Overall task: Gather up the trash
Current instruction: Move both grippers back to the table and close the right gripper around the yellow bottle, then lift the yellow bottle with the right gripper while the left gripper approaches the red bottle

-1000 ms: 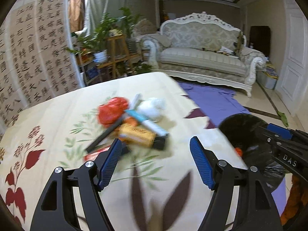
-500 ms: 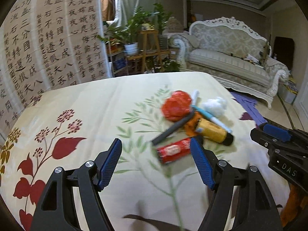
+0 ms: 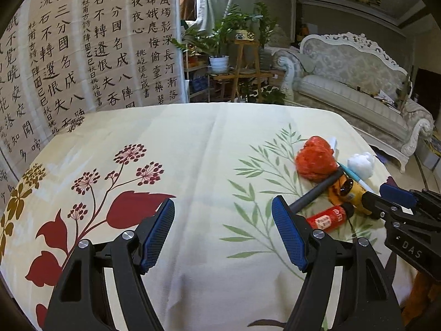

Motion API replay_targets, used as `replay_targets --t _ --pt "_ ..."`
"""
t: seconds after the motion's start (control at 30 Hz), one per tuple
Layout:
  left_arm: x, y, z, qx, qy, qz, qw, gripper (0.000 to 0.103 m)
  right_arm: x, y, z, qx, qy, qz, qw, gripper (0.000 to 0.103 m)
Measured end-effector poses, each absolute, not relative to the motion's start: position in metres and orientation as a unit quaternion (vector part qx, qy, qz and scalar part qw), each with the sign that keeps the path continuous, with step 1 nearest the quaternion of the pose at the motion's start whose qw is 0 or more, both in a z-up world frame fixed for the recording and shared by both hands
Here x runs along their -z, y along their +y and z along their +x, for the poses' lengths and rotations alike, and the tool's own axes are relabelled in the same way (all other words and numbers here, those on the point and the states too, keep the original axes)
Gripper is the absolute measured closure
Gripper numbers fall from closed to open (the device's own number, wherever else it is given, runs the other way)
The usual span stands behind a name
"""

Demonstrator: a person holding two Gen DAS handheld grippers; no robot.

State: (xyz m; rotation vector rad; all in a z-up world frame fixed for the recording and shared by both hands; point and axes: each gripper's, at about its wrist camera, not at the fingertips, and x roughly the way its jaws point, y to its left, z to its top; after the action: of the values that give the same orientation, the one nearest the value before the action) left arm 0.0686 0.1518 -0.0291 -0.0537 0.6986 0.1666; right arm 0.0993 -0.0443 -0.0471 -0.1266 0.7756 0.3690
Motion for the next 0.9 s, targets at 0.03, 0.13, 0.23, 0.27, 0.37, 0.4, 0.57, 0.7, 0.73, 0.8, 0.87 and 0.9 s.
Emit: replay_targets --t 0.03,0.13,0.23,0.27,0.37,0.4,0.57,0.7,0.73,0.8,0.87,0.9 --pt "0.030 0.153 0.069 -0.081 0.343 -0.028 0.936 0.032 0.049 -0.042 0.102 -0.178 0.378 -0.064 0.906 0.064" --pt "0.032 0.155 0.071 -0.077 0.346 -0.031 0.934 0.032 0.052 -0.038 0.106 -0.178 0.386 -0.070 0.902 0.065" --pt "0.034 0.155 0.073 -0.070 0.352 -0.037 0.933 0.032 0.054 -0.035 0.110 -0.177 0.390 -0.075 0.900 0.065" --pt "0.034 0.155 0.074 -0.069 0.353 -0.039 0.932 0.032 0.054 -0.035 0.111 -0.178 0.391 -0.075 0.900 0.065" --pt "0.034 0.156 0.075 -0.065 0.355 -0.043 0.932 0.032 0.054 -0.036 0.114 -0.178 0.395 -0.074 0.898 0.065" --pt "0.034 0.156 0.075 -0.064 0.356 -0.043 0.931 0.032 0.054 -0.036 0.115 -0.177 0.396 -0.074 0.898 0.065" --pt "0.034 0.155 0.075 -0.060 0.356 -0.043 0.931 0.031 0.056 -0.033 0.123 -0.177 0.407 -0.073 0.893 0.065" --pt "0.034 0.155 0.075 -0.060 0.357 -0.046 0.931 0.030 0.059 -0.031 0.125 -0.175 0.409 -0.074 0.893 0.066" --pt "0.035 0.155 0.075 -0.059 0.358 -0.047 0.931 0.030 0.059 -0.031 0.125 -0.174 0.410 -0.074 0.893 0.067" --pt "0.035 0.154 0.075 -0.057 0.359 -0.048 0.931 0.030 0.059 -0.032 0.124 -0.172 0.410 -0.073 0.893 0.072" --pt "0.034 0.152 0.075 -0.054 0.359 -0.047 0.931 0.030 0.058 -0.033 0.123 -0.172 0.411 -0.067 0.893 0.078" --pt "0.034 0.151 0.075 -0.052 0.359 -0.047 0.931 0.030 0.058 -0.034 0.122 -0.170 0.409 -0.066 0.894 0.079"
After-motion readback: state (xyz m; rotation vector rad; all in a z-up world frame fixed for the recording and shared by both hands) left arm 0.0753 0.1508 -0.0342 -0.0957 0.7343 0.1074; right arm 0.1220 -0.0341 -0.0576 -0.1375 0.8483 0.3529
